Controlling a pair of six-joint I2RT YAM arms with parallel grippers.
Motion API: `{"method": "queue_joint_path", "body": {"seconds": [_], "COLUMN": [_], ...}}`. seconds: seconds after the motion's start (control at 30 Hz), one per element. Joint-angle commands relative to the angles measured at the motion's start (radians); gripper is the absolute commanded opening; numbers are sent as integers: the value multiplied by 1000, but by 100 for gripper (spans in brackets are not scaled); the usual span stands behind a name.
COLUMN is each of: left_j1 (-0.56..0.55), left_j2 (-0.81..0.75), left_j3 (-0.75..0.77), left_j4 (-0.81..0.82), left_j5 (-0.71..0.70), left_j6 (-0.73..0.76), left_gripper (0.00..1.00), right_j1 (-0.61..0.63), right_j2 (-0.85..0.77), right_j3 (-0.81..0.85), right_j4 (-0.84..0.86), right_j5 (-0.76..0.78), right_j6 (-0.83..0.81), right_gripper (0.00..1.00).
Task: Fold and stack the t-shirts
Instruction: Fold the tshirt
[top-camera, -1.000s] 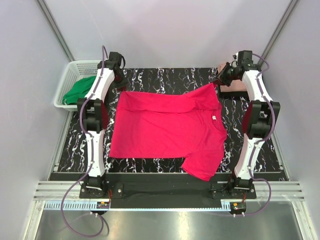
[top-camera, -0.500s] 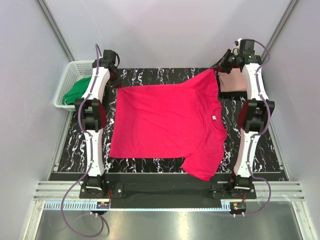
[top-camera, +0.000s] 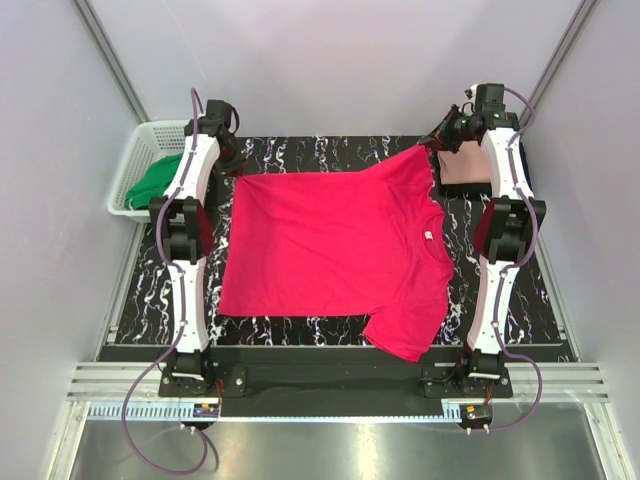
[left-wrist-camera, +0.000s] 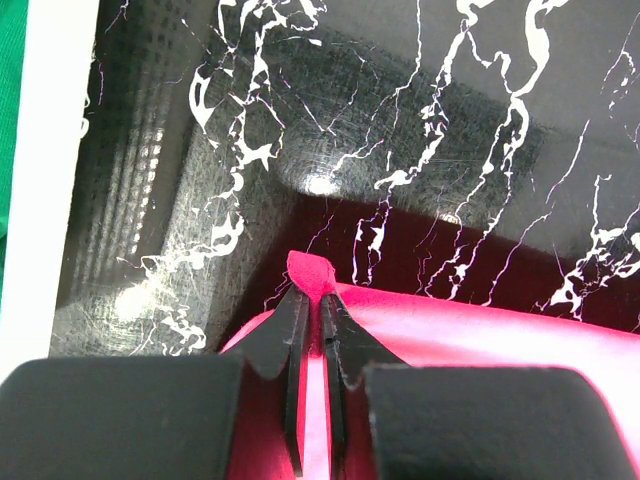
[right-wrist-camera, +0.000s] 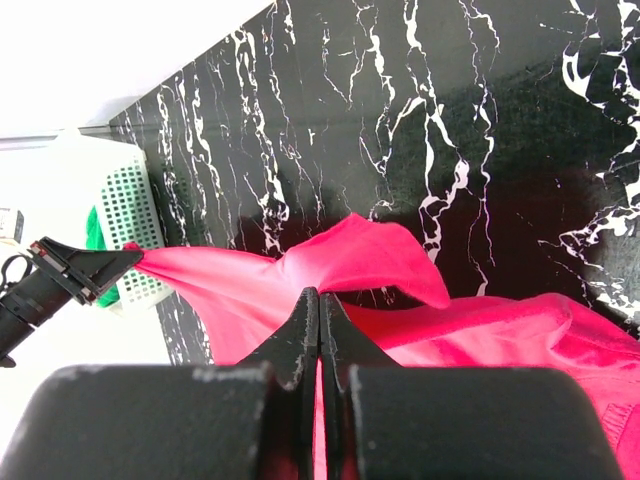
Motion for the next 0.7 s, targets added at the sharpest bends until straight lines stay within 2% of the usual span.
{"method": "queue_joint_path", "body": {"seconds": [0.0,0.33,0.67], "left_j1": [11,11,11], "left_j2": [-35,-182,-271], "left_j3": [-17,-270,-391], "left_j4": [37,44,67], "left_j5": [7,-27,5], "left_j6": [27,65,88], "left_gripper": [0,0,0], "right_j1": [9,18,35], "right_j2": [-44,-190,-400], "right_j3": [0,-170,-379], "right_j4": [-11,-12,6], "right_j5": [-19,-16,13], "right_j6": [-34,-63,-74], "right_gripper": [0,0,0]}}
